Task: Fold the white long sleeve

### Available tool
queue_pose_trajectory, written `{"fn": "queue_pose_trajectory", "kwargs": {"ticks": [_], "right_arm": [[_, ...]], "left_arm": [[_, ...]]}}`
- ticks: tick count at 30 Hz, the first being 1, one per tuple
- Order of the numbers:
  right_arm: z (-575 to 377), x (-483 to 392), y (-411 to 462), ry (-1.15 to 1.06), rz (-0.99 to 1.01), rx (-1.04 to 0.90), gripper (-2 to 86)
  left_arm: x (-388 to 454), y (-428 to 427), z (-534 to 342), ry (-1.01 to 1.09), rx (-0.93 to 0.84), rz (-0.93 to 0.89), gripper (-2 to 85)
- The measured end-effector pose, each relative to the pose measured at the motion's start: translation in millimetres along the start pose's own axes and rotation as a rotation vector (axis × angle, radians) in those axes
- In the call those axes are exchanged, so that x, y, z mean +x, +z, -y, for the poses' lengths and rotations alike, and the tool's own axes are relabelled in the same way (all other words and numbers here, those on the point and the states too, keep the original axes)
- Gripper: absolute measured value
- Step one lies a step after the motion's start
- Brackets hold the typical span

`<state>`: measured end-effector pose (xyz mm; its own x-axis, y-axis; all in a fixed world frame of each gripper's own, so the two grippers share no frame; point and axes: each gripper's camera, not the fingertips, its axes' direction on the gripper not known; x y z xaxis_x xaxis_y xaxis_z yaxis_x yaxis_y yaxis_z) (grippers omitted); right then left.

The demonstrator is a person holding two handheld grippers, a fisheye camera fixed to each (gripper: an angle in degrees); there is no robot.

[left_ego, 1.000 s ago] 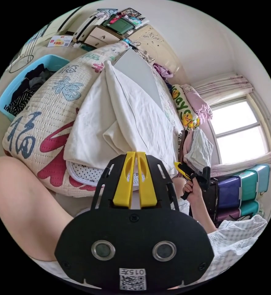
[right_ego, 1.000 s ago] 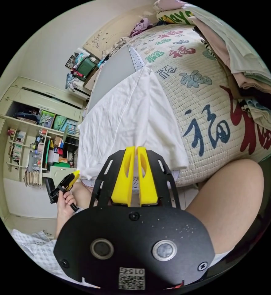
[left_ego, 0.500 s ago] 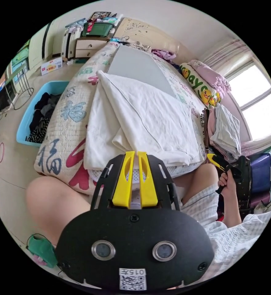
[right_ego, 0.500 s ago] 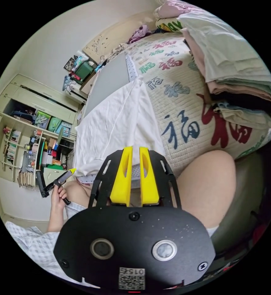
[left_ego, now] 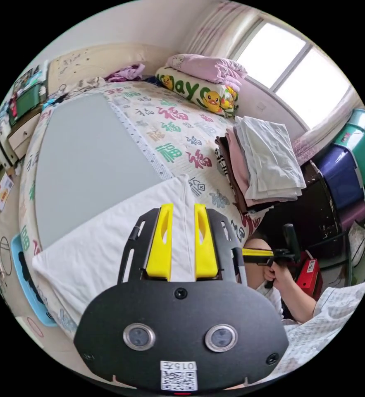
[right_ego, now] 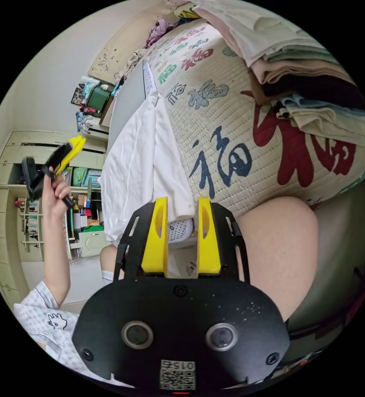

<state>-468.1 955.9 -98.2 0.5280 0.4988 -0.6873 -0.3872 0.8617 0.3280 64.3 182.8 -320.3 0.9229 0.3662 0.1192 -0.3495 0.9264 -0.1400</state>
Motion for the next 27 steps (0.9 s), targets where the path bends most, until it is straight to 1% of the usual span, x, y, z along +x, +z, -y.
{"fn": "queue_pose_trajectory", "kwargs": {"ticks": [2,5,10,12,14,18,19,23,24,27], "right_arm": [[2.9,-1.2,2.9,-0.019,-0.032,-0.021,9.9],[5.2,1.6,1.6,-0.021,-0.055,-0.025,9.0],[8.7,7.8,-7.8,-0.013,-0.060,-0.025,8.0],[9.1,7.3,-11.9,-0.018,-0.071,-0.023,7.9],[9.5,6.1,-16.4,-0.025,-0.084,-0.021,7.8],[10.6,2.3,-30.1,-0.045,-0.111,-0.022,6.6],[9.9,-0.9,-35.0,-0.074,-0.087,-0.014,5.6],[6.4,-7.8,-54.8,-0.087,-0.114,0.015,2.2],[1.5,-8.9,-70.2,-0.092,-0.111,0.053,1.8],[-13.5,-0.4,-120.7,-0.073,-0.034,0.154,1.2]], "left_arm": [[16.7,42.0,55.9,-0.002,-0.078,0.002,9.7],[38.9,93.1,109.7,0.017,-0.158,0.040,11.0],[29.3,156.5,158.5,-0.106,-0.250,0.115,10.1],[26.0,173.8,168.1,-0.110,-0.294,0.145,10.1],[25.5,195.0,175.0,-0.070,-0.370,0.216,9.7],[28.6,202.9,180.9,-0.014,-0.387,0.269,7.3],[29.9,201.5,181.9,0.008,-0.382,0.278,6.0],[29.0,180.2,181.6,0.042,-0.300,0.276,2.7],[28.0,175.4,181.5,0.042,-0.286,0.271,2.5],[22.9,142.0,180.7,0.048,-0.179,0.198,1.9]]}}
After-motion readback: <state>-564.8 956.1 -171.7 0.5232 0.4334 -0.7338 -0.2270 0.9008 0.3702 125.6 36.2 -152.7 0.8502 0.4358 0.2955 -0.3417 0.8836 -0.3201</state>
